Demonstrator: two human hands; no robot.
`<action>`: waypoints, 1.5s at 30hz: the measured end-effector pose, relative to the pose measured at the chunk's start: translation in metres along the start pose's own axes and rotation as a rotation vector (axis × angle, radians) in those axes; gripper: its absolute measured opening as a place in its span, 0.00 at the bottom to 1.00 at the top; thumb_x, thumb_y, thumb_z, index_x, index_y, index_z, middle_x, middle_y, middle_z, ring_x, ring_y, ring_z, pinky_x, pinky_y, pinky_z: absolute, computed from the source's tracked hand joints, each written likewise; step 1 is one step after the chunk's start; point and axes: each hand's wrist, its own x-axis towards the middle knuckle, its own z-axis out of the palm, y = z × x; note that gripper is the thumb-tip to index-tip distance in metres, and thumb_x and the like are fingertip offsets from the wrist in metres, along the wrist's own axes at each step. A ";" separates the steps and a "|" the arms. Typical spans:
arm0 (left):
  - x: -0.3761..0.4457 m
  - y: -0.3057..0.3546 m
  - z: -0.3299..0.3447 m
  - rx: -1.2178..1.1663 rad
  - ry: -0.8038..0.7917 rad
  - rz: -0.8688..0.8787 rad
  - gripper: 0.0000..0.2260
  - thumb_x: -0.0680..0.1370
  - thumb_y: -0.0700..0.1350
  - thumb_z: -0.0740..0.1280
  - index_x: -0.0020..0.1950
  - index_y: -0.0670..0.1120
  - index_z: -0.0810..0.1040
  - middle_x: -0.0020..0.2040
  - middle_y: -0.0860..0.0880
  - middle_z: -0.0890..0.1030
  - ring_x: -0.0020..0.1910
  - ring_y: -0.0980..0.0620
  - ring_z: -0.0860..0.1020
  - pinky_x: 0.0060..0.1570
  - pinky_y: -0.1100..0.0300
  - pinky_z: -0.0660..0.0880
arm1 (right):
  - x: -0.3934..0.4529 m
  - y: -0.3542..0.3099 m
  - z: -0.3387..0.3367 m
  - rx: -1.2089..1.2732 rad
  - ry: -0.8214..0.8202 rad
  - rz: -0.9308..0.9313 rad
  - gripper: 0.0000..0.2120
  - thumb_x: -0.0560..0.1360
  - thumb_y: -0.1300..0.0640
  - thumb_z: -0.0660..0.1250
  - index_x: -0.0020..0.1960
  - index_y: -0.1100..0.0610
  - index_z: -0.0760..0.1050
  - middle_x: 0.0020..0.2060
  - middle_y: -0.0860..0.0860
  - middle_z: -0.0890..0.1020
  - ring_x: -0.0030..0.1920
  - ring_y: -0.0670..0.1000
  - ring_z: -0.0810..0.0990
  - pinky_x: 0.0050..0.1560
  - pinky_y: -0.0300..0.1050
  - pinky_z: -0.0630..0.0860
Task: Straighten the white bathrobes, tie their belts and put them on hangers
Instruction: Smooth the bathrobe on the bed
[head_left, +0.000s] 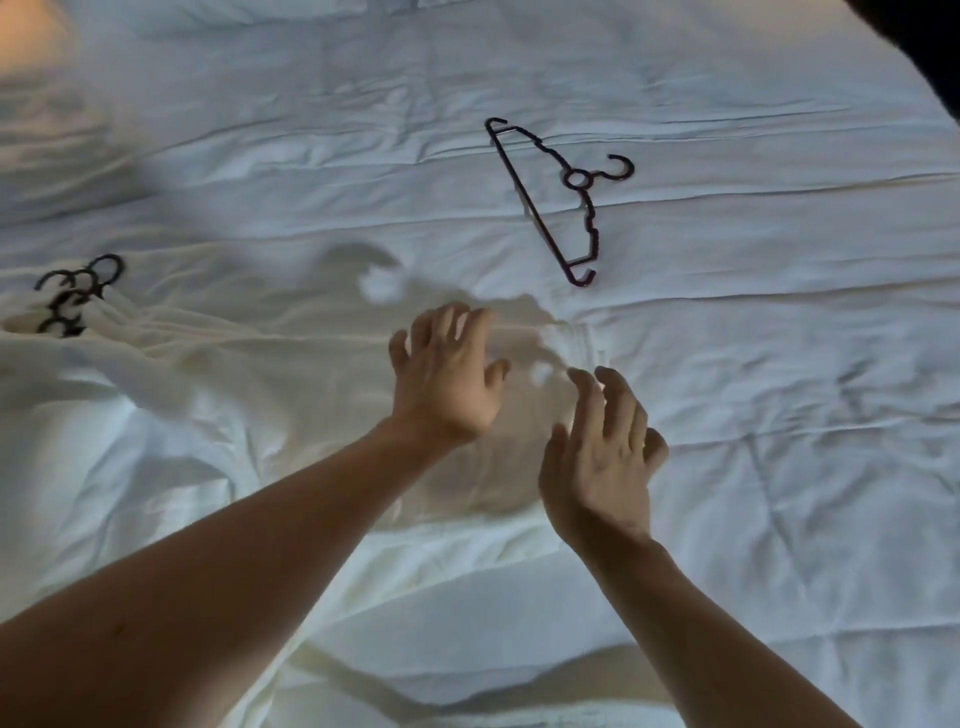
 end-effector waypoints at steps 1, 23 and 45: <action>-0.014 -0.018 -0.011 0.008 0.002 -0.036 0.23 0.76 0.56 0.65 0.71 0.56 0.68 0.72 0.50 0.68 0.73 0.45 0.63 0.71 0.42 0.60 | -0.001 -0.011 0.000 0.036 -0.062 -0.163 0.27 0.77 0.56 0.64 0.75 0.50 0.64 0.75 0.52 0.66 0.72 0.55 0.67 0.63 0.59 0.67; -0.106 -0.348 -0.142 -0.269 0.233 -1.009 0.21 0.78 0.52 0.64 0.69 0.47 0.71 0.65 0.43 0.75 0.62 0.39 0.75 0.59 0.46 0.73 | 0.004 -0.237 0.090 -0.080 -0.500 -0.308 0.24 0.83 0.47 0.54 0.77 0.44 0.56 0.82 0.46 0.43 0.82 0.51 0.42 0.77 0.67 0.45; -0.027 -0.473 -0.149 -0.274 0.263 -0.486 0.15 0.82 0.53 0.62 0.48 0.44 0.81 0.49 0.46 0.83 0.51 0.44 0.79 0.47 0.57 0.70 | 0.105 -0.362 0.185 -0.188 -0.207 -0.097 0.12 0.84 0.51 0.56 0.60 0.56 0.73 0.59 0.55 0.78 0.62 0.60 0.72 0.59 0.58 0.65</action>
